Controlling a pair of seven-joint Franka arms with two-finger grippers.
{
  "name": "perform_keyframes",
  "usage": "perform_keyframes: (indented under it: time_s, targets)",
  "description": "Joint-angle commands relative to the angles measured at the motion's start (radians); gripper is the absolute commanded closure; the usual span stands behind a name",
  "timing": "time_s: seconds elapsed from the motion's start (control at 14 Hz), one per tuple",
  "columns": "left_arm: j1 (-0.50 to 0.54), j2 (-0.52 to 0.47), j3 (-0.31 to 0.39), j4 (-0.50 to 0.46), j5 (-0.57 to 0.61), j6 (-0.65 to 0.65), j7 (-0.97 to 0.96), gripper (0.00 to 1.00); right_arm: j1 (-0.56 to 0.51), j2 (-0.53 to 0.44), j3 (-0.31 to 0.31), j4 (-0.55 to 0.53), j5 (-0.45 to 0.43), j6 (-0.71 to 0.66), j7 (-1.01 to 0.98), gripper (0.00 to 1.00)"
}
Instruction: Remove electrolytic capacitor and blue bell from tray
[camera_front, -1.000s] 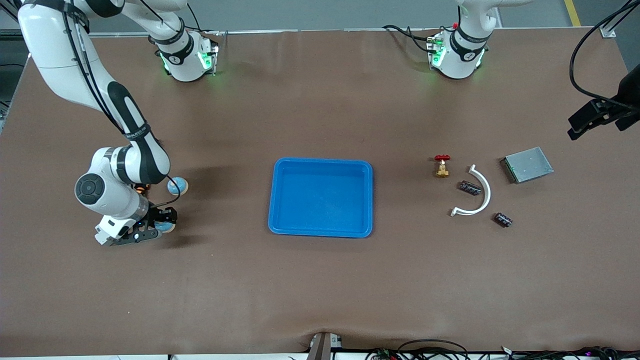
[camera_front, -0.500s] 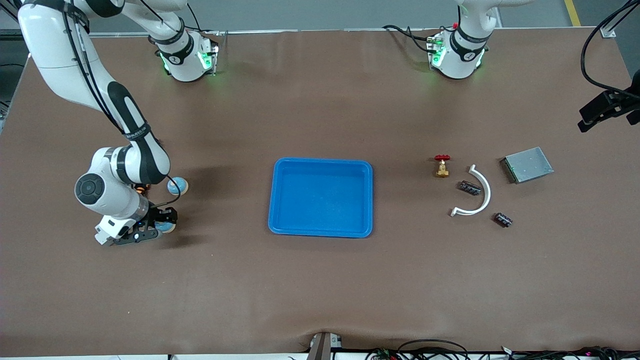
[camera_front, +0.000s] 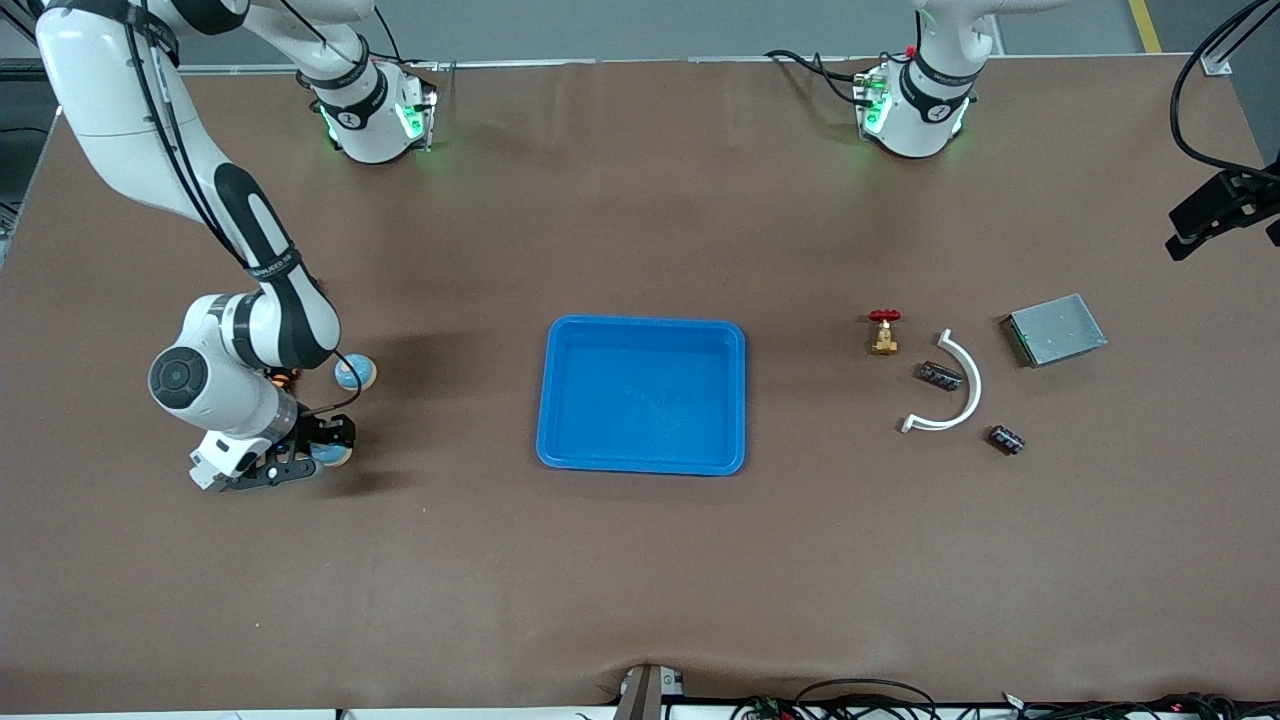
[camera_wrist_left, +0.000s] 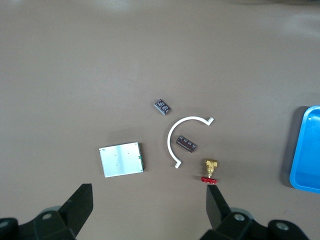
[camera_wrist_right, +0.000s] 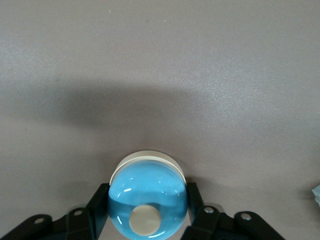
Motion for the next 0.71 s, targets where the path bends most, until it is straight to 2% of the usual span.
perform_keyframes:
  time_s: [0.0, 0.14, 0.64]
  targets:
    - [-0.025, 0.020, -0.011, 0.012, -0.022, -0.011, -0.002, 0.00, -0.012, 0.014, 0.015, -0.001, 0.017, 0.020, -0.019, 0.00]
    - [-0.022, 0.018, -0.037, 0.009, -0.023, -0.013, -0.005, 0.00, -0.009, 0.007, 0.015, 0.004, 0.017, 0.008, -0.017, 0.00]
    - [-0.010, 0.003, -0.037, 0.006, -0.023, -0.013, 0.003, 0.00, -0.011, -0.073, 0.015, 0.021, 0.016, -0.093, -0.016, 0.00]
